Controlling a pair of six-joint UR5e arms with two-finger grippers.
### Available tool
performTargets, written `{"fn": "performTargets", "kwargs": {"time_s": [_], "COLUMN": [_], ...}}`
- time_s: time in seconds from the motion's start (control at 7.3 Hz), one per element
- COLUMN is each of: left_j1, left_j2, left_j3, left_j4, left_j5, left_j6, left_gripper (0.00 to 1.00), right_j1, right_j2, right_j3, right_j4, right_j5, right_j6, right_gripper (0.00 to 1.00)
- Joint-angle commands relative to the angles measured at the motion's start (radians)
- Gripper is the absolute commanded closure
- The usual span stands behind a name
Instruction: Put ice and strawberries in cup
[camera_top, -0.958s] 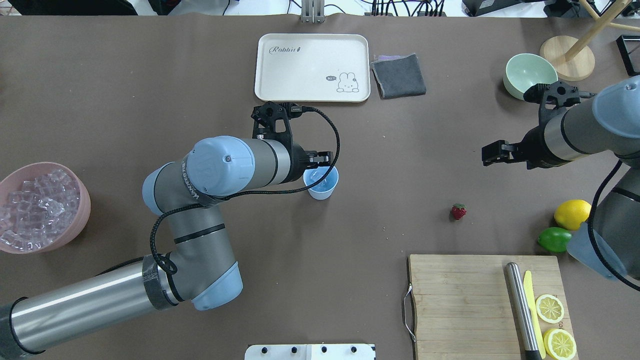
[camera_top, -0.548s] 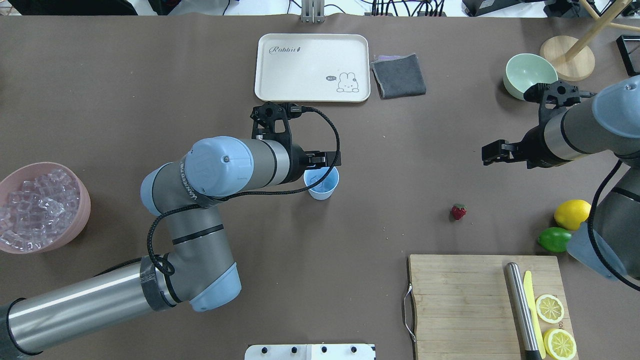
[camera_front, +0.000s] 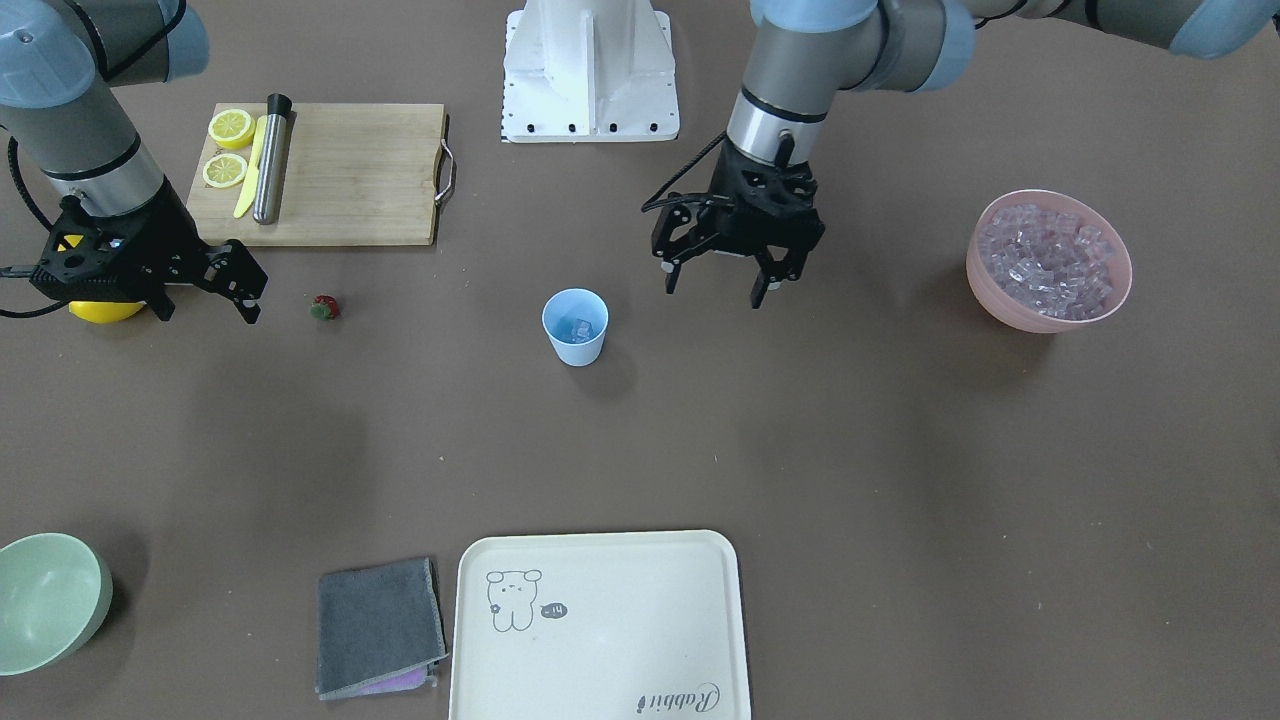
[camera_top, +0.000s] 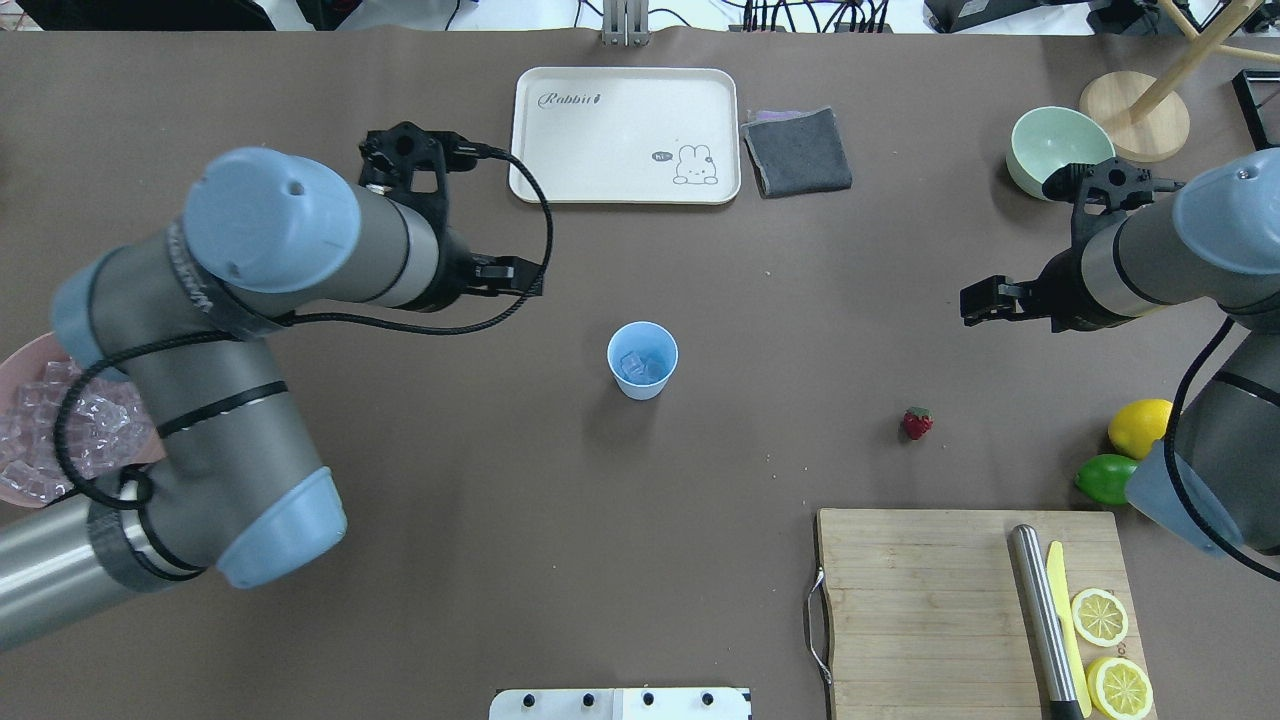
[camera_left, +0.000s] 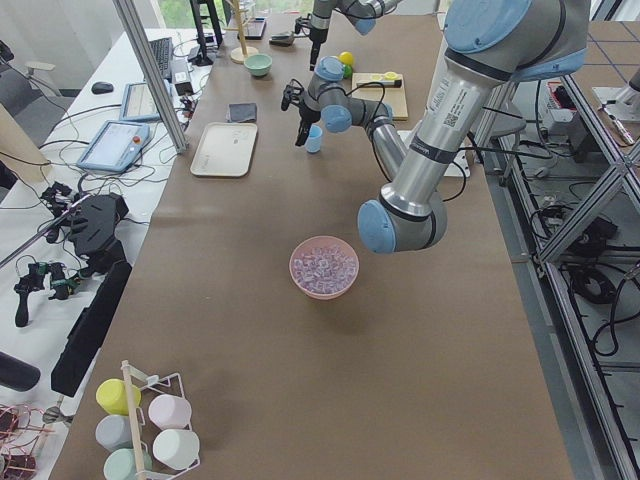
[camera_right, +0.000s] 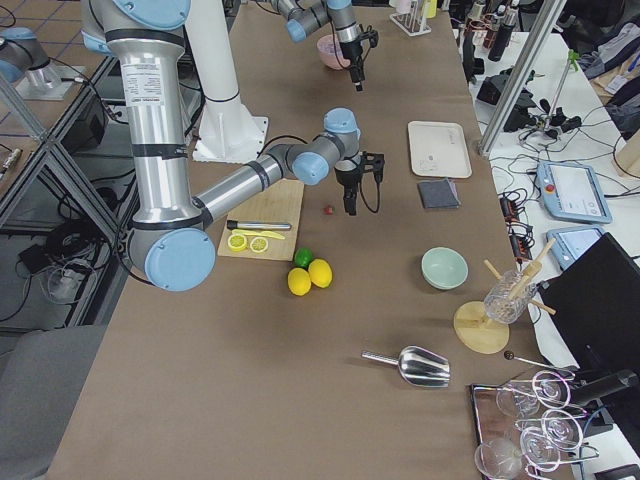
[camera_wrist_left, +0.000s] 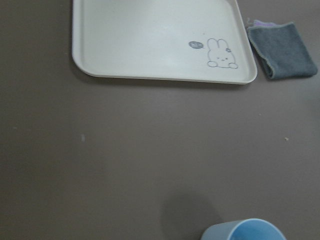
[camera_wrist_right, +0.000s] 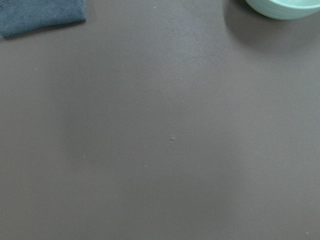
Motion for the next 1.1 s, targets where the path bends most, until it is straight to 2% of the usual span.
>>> {"fn": "performTargets", "kwargs": {"time_s": [0.0, 0.27, 0.55, 0.68, 0.96], "left_j1": [-0.162, -0.463, -0.726, -0.791, -0.868], "left_j2": [0.161, 0.334, 0.428, 0.460, 0.493], "left_j3": [-0.075, -0.051, 0.080, 0.166, 0.277], "left_j4": [0.077, 0.069, 0.069, 0.071, 0.068], "left_j5": [-0.131, -0.354, -0.543, -0.589, -0.594], "left_j6": [0.260, 0.702, 1.077, 1.201, 1.323], "left_gripper": [0.01, 0.01, 0.01, 0.01, 0.01], "right_j1": [-0.001, -0.001, -0.001, -0.001, -0.002], "right_j2": [0.006, 0.009, 0.007, 0.007, 0.010], "right_j3": [-0.018, -0.027, -0.025, -0.025, -0.037], "right_j4": [0.000, 0.002, 0.002, 0.002, 0.002], "right_j5": [-0.013, -0.016, -0.016, -0.018, -0.018], "right_j6": [-0.003, -0.004, -0.003, -0.003, -0.001], "right_gripper": [0.00, 0.00, 0.00, 0.00, 0.00]}}
